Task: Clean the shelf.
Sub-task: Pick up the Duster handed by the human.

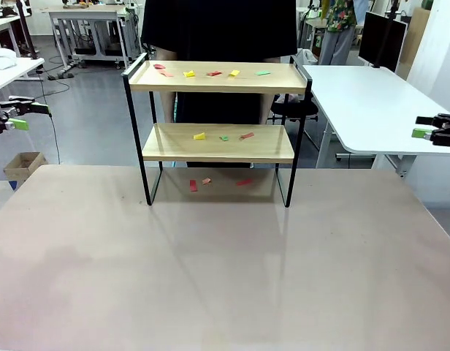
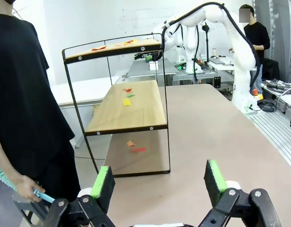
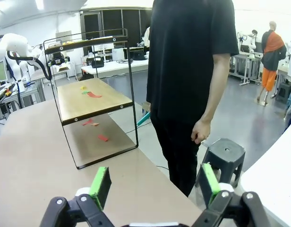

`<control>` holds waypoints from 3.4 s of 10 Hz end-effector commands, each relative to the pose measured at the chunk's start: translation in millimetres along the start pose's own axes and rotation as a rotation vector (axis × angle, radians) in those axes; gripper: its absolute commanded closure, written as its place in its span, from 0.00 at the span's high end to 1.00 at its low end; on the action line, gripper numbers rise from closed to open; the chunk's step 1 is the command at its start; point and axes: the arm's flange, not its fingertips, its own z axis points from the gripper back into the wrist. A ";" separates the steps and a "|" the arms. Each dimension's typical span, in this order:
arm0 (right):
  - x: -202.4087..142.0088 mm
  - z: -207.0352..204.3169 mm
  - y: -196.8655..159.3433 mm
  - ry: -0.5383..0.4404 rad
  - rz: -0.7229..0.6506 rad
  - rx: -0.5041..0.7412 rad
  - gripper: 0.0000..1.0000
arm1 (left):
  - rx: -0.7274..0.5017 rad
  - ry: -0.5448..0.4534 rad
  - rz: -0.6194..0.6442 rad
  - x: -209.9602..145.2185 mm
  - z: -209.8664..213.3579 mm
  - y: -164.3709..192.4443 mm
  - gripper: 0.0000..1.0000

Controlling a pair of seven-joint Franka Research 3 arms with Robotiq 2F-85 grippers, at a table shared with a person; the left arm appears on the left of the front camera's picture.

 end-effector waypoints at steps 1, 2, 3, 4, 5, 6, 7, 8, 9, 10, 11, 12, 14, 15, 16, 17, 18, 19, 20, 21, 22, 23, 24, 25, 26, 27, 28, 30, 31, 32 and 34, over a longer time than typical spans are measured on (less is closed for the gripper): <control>2.8 -0.9 -1.2 -0.019 0.021 -0.016 1.00 | 0.000 -0.028 0.031 3.9 1.4 8.2 1.00; 0.0 0.0 0.0 0.000 0.000 0.000 1.00 | 0.000 0.000 0.000 0.0 0.0 0.0 1.00; 0.0 0.0 0.0 0.000 0.000 0.000 1.00 | 0.000 0.000 0.000 0.0 0.0 0.0 1.00; 0.0 0.0 0.0 0.000 0.000 0.000 1.00 | 0.000 0.000 0.000 0.0 0.0 0.0 1.00; 0.0 0.0 0.0 0.000 0.000 0.000 1.00 | 0.000 0.000 0.000 0.0 0.0 0.0 1.00; 0.0 0.0 0.0 0.000 0.000 0.000 1.00 | 0.000 0.000 0.000 0.0 0.0 0.0 1.00; 0.0 0.0 0.0 0.000 0.000 0.000 1.00 | 0.000 0.000 0.000 0.0 0.0 0.0 1.00; 0.0 0.0 0.0 0.000 0.000 0.000 1.00 | 0.000 0.000 0.000 0.0 0.0 0.0 1.00; 0.0 0.0 0.0 0.000 0.000 0.000 1.00 | 0.000 0.000 0.000 0.0 0.0 0.0 1.00; 0.0 0.0 0.0 0.000 0.000 0.000 1.00 | 0.000 0.000 0.000 0.0 0.0 0.0 1.00; 0.0 0.0 0.0 0.000 0.000 0.000 1.00 | 0.000 0.000 0.000 0.0 0.0 0.0 1.00; 0.0 0.0 0.0 0.000 0.000 0.000 1.00 | 0.000 0.000 0.000 0.0 0.0 0.0 1.00; 0.0 0.0 0.0 0.000 0.000 0.000 1.00 | 0.000 0.000 0.000 0.0 0.0 0.0 1.00; 0.0 0.0 0.0 0.000 0.000 0.000 1.00 | 0.000 0.000 0.000 0.0 0.0 0.0 1.00; 0.0 0.0 0.0 0.000 0.000 0.000 1.00 | 0.000 0.000 0.000 0.0 0.0 0.0 1.00; 0.0 0.0 0.0 0.000 0.000 0.000 1.00 | 0.000 0.000 0.000 0.0 0.0 0.0 1.00; 0.0 0.0 0.0 0.000 0.000 0.000 1.00 | 0.000 0.000 0.000 0.0 0.0 0.0 1.00; 0.0 0.0 0.0 0.000 0.000 0.000 1.00 | 0.000 0.000 0.000 0.0 0.0 0.0 1.00; 0.0 0.0 0.0 0.000 0.000 0.000 1.00 | 0.000 0.000 0.000 0.0 0.0 0.0 1.00; 0.0 0.0 0.0 0.000 0.000 0.000 1.00 | 0.000 0.000 0.000 0.0 0.0 0.0 1.00; 0.0 0.0 0.0 0.000 0.000 0.000 1.00 | 0.000 0.000 0.000 0.0 0.0 0.0 1.00; 0.0 0.0 0.0 0.000 0.000 0.000 1.00 | 0.000 0.000 0.000 0.0 0.0 0.0 1.00; 0.0 0.0 0.0 0.000 0.000 0.000 1.00 | 0.000 0.000 0.000 0.0 0.0 0.0 1.00; 0.0 0.0 0.0 0.000 0.000 0.000 1.00 | 0.000 0.000 0.000 0.0 0.0 0.0 1.00; 0.0 0.0 0.0 0.000 0.000 0.000 1.00 | 0.000 0.000 0.000 0.0 0.0 0.0 1.00; 0.0 0.0 0.0 0.000 0.000 0.000 1.00 | -0.001 0.001 0.010 -1.7 0.1 1.2 1.00; 0.0 0.0 0.0 0.000 0.000 0.000 1.00 | 0.034 0.000 0.023 22.8 -3.1 -3.7 1.00; 0.0 0.0 0.0 0.000 0.000 0.000 1.00 | 0.107 0.059 0.100 86.8 -18.0 -7.5 1.00; 0.0 0.0 0.0 0.000 0.000 0.000 1.00 | 0.187 0.134 0.163 117.0 -31.6 -8.3 1.00; 0.0 0.0 0.0 0.000 0.000 0.000 1.00 | 0.261 0.184 0.236 145.1 -49.1 -9.8 1.00; 0.0 0.0 0.0 0.000 0.000 0.000 1.00 | 0.414 0.391 0.355 195.6 -98.9 -18.5 1.00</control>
